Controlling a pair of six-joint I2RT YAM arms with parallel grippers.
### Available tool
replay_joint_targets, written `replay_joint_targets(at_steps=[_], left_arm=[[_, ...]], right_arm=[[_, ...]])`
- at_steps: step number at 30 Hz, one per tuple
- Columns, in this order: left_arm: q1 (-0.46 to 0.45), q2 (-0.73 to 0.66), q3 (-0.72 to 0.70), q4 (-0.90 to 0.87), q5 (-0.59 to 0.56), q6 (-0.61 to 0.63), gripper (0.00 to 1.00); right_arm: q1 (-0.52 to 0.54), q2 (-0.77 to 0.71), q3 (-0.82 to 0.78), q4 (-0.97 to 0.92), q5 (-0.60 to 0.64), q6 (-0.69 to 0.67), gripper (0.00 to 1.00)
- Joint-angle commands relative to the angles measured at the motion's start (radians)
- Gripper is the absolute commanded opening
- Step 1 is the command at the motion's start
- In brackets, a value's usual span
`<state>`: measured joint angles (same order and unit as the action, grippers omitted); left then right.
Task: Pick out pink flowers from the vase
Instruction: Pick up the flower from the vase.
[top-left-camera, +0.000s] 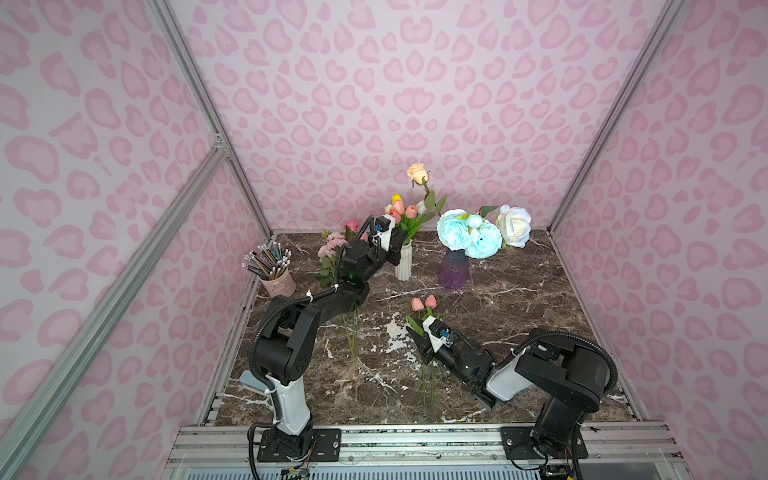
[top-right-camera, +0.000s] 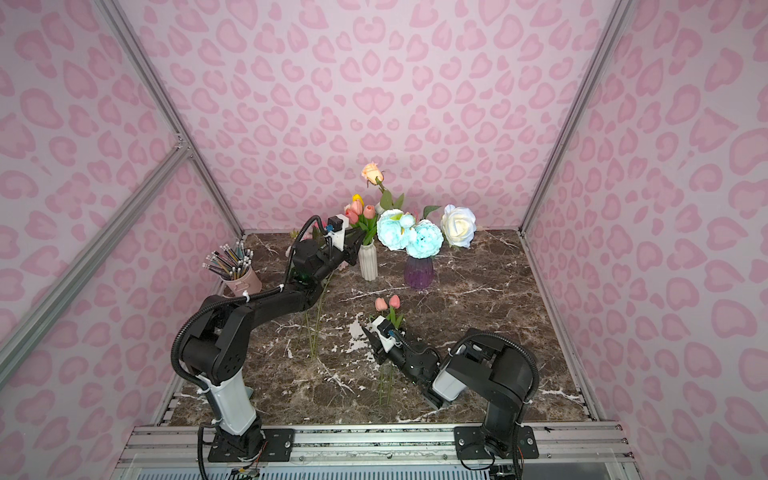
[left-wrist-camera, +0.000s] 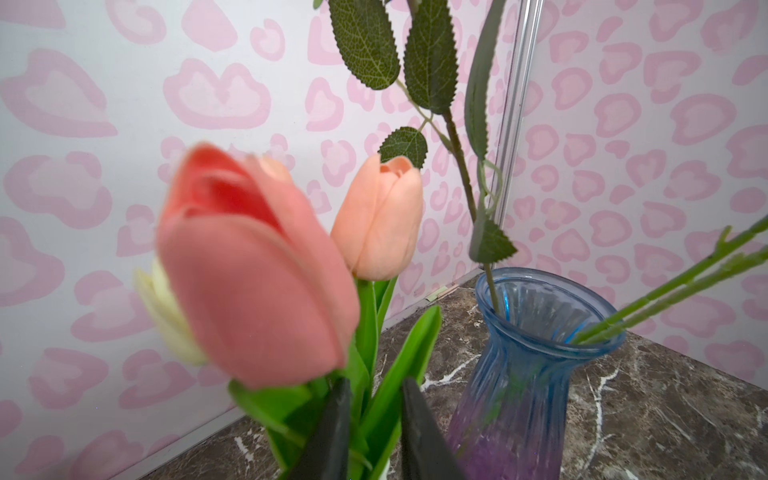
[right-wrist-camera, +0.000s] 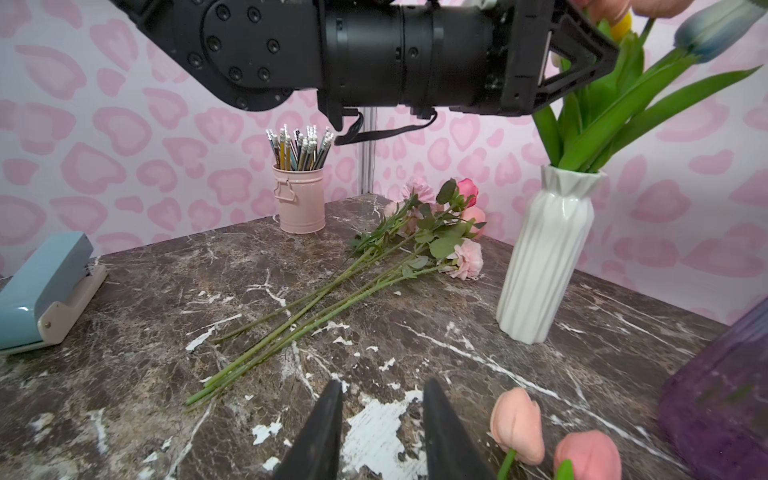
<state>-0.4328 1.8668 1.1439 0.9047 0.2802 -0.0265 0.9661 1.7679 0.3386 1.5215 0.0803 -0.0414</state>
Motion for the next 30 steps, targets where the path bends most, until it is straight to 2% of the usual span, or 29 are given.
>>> replay_joint_targets(at_steps=[1, 30], left_arm=[[0.006, 0.015, 0.024, 0.054, -0.015, 0.002, 0.23], [0.026, -0.031, -0.012, 0.016, -0.048, -0.010, 0.21]], right_arm=[[-0.003, 0.008, 0.001, 0.079, 0.003, 0.020, 0.34], [-0.003, 0.057, 0.030, 0.086, -0.019, 0.032, 0.35]])
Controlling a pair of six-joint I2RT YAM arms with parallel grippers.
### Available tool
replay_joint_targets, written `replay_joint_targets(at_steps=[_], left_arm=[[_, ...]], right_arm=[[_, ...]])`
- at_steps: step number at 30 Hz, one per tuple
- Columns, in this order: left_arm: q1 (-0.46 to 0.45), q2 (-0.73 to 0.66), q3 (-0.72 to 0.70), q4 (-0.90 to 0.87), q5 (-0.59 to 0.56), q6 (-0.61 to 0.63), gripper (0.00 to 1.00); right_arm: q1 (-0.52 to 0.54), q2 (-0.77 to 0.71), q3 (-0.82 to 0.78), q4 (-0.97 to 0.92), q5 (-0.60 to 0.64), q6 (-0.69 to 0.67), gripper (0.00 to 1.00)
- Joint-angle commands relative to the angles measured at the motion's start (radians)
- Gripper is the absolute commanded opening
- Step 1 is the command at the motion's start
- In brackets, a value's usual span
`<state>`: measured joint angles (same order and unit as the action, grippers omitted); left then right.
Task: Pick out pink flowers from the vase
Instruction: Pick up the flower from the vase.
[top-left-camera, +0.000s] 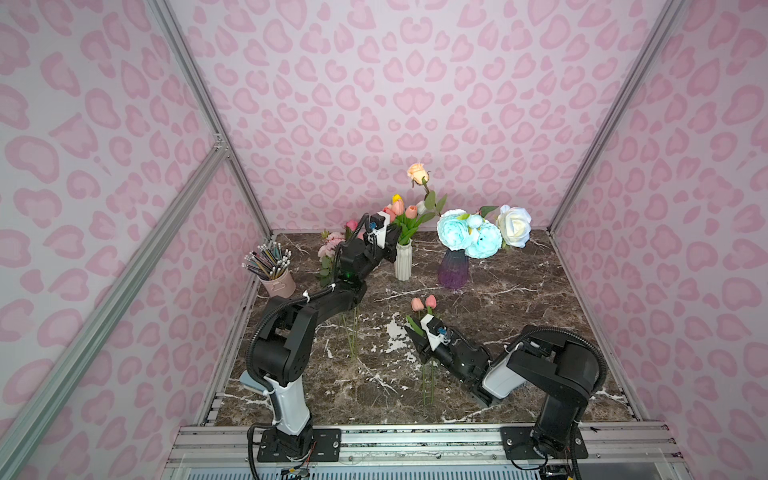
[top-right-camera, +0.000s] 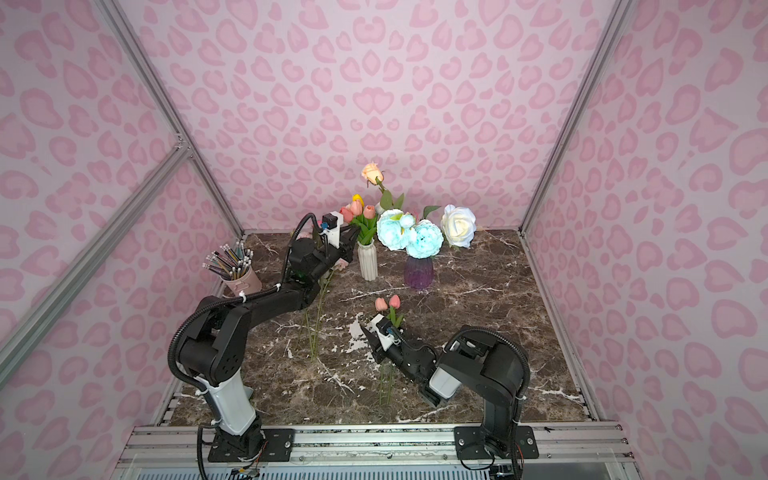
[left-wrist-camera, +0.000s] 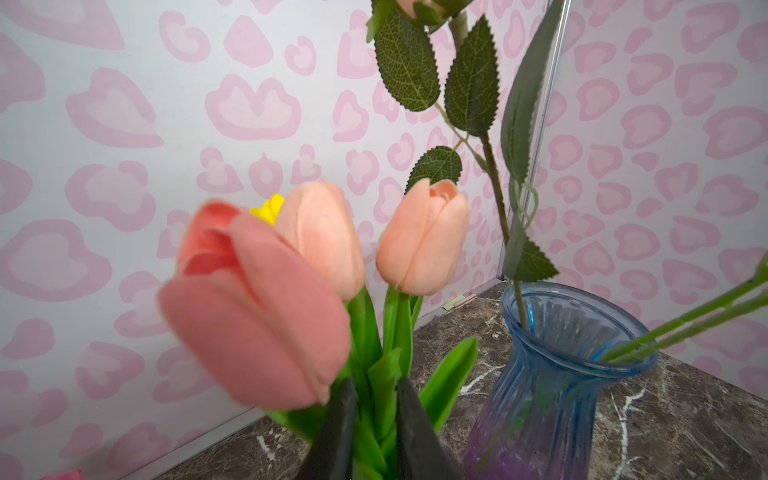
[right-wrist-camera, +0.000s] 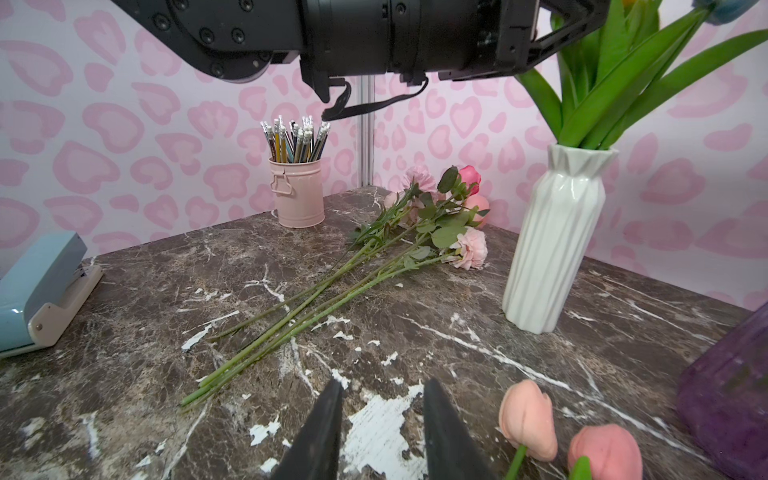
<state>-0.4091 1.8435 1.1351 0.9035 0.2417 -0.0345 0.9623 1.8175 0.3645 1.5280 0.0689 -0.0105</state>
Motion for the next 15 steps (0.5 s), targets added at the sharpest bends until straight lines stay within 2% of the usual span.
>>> replay_joint_targets(at_steps=[1, 15], left_arm=[[0.004, -0.007, -0.004, 0.015, -0.011, -0.002, 0.21], [0.012, -0.012, -0.019, 0.018, -0.019, -0.010, 0.24]], right_arm=[[0.001, 0.009, 0.004, 0.080, -0.007, 0.001, 0.35], [0.002, 0.019, 0.011, 0.080, -0.007, 0.004, 0.35]])
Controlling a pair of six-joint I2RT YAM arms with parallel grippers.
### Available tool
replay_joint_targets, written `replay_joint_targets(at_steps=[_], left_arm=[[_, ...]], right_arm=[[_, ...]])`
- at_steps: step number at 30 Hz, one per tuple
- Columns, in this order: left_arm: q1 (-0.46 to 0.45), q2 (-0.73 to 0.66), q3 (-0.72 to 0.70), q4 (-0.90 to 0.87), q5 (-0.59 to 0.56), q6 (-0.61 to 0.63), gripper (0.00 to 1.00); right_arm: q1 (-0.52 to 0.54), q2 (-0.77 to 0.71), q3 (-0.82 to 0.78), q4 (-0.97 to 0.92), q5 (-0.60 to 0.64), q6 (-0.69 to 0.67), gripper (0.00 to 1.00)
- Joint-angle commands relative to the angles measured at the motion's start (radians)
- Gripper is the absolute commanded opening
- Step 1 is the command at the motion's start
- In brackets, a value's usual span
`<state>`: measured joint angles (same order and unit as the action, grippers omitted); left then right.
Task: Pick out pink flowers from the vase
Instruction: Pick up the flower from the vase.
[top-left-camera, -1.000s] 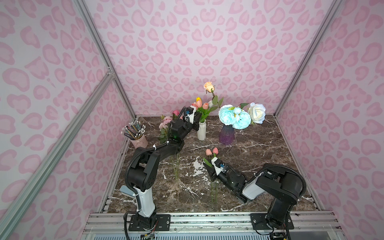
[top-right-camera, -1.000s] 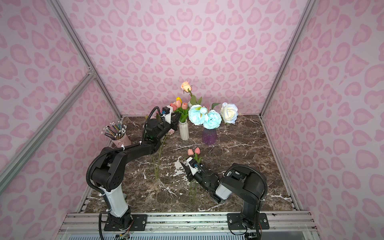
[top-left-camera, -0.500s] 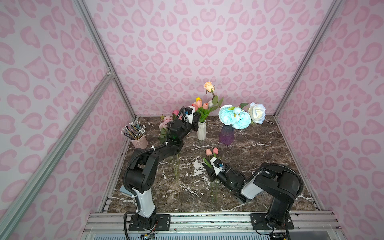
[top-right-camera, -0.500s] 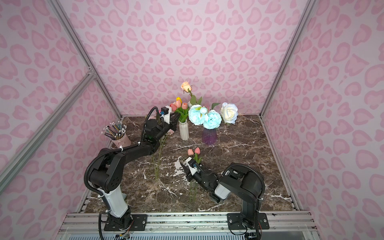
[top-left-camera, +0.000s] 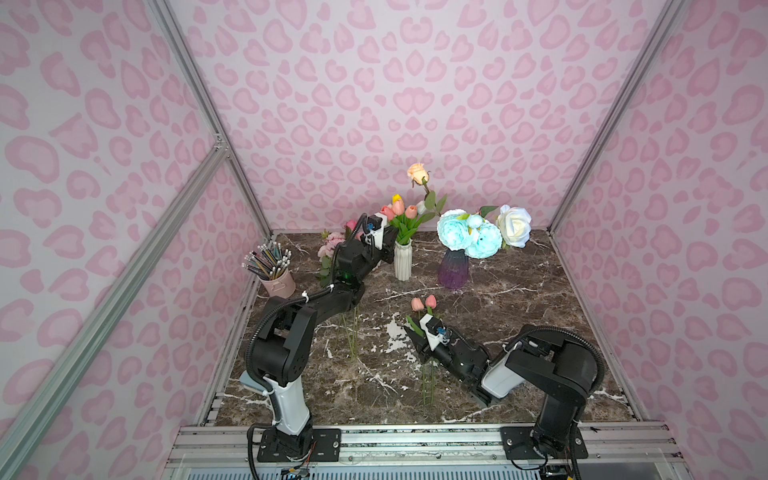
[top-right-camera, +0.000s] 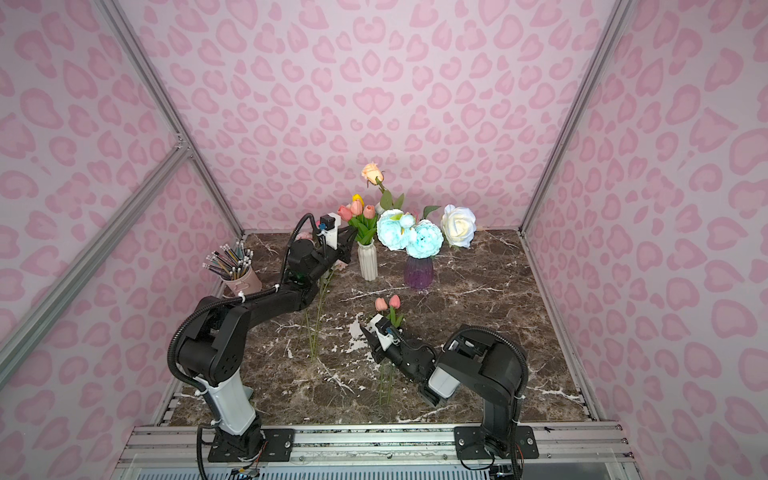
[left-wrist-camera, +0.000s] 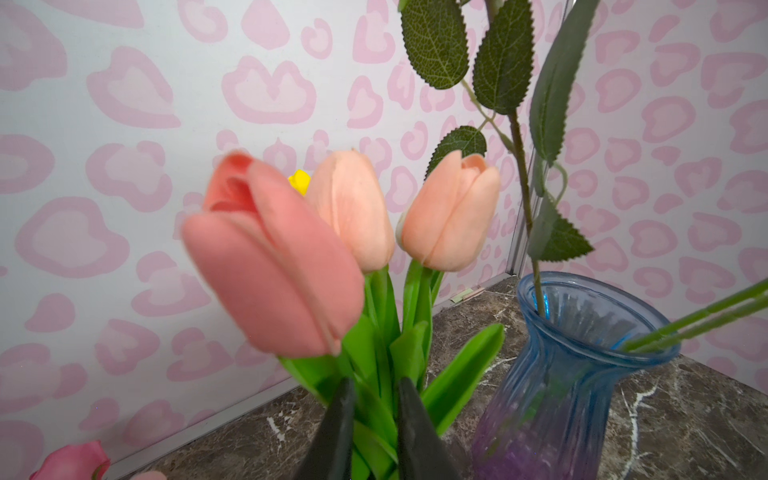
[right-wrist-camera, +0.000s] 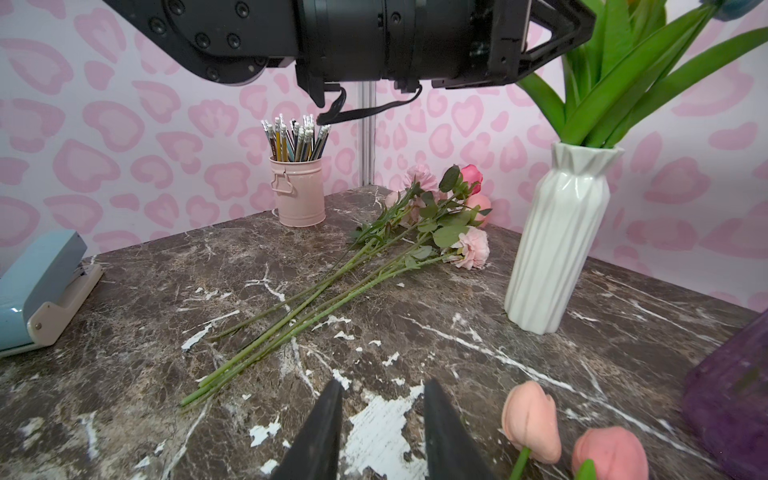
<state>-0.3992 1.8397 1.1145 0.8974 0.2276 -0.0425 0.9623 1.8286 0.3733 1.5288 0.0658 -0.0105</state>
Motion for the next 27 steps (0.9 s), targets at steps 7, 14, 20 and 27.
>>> replay_joint_targets(at_steps=[7, 14, 20, 27], left_arm=[[0.003, 0.012, 0.043, -0.002, -0.021, 0.000, 0.33], [0.006, 0.029, 0.084, -0.028, -0.038, 0.006, 0.31], [0.010, 0.035, 0.090, -0.024, -0.027, 0.001, 0.18], [0.011, 0.013, 0.088, -0.021, -0.017, 0.004, 0.10]], right_arm=[[0.001, 0.012, 0.004, 0.080, -0.006, 0.006, 0.35], [0.003, 0.019, 0.009, 0.077, -0.009, 0.009, 0.35], [0.003, 0.023, 0.013, 0.073, -0.010, 0.009, 0.35], [0.005, 0.027, 0.019, 0.069, -0.011, 0.008, 0.35]])
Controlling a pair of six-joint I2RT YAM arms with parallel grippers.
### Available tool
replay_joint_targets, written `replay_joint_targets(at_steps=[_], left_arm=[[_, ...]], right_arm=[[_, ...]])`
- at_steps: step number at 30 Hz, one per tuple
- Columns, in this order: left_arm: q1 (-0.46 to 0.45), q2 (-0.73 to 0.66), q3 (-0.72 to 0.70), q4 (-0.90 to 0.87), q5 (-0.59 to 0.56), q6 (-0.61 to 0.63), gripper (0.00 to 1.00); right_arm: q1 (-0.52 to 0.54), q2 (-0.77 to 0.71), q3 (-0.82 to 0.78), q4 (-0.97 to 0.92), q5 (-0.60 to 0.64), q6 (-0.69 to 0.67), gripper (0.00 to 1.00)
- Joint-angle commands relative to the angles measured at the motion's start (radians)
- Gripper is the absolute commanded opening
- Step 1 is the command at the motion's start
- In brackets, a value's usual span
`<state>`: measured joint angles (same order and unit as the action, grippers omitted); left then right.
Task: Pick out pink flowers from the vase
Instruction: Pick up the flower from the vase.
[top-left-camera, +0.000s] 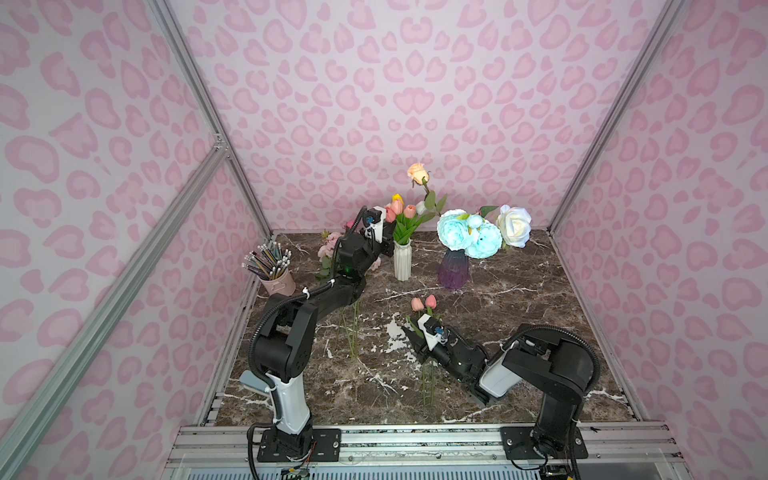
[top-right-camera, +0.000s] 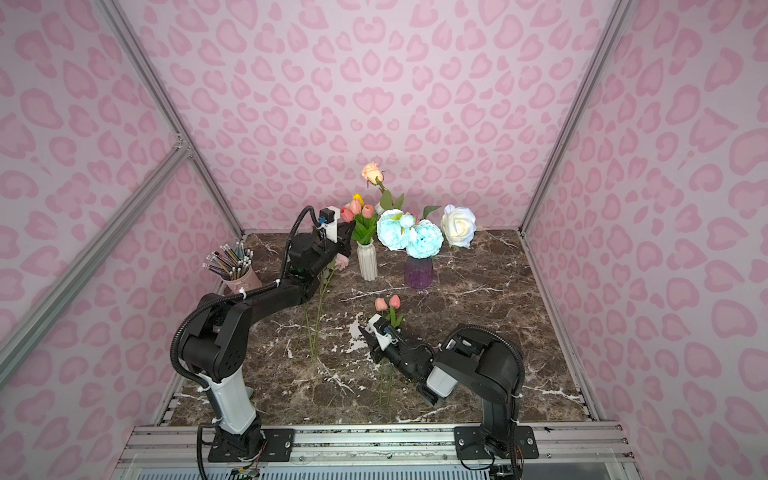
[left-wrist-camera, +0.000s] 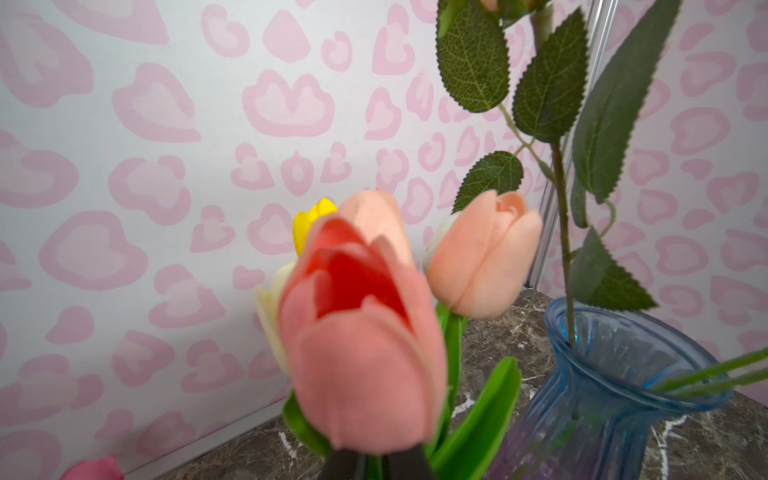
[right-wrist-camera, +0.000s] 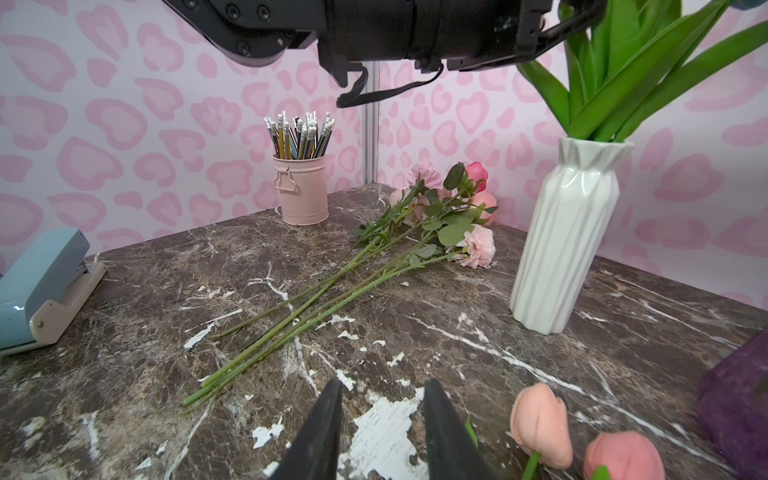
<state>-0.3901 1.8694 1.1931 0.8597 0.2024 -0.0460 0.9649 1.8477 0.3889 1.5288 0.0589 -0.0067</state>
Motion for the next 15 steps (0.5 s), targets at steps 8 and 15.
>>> replay_joint_targets(at_steps=[8, 15], left_arm=[[0.002, -0.114, 0.016, -0.035, 0.012, 0.030, 0.09], [0.001, -0.198, 0.051, -0.110, 0.023, 0.035, 0.09]], right_arm=[[0.003, 0.012, 0.007, 0.062, 0.001, 0.004, 0.35], [0.008, 0.012, 0.012, 0.048, 0.005, -0.003, 0.35]])
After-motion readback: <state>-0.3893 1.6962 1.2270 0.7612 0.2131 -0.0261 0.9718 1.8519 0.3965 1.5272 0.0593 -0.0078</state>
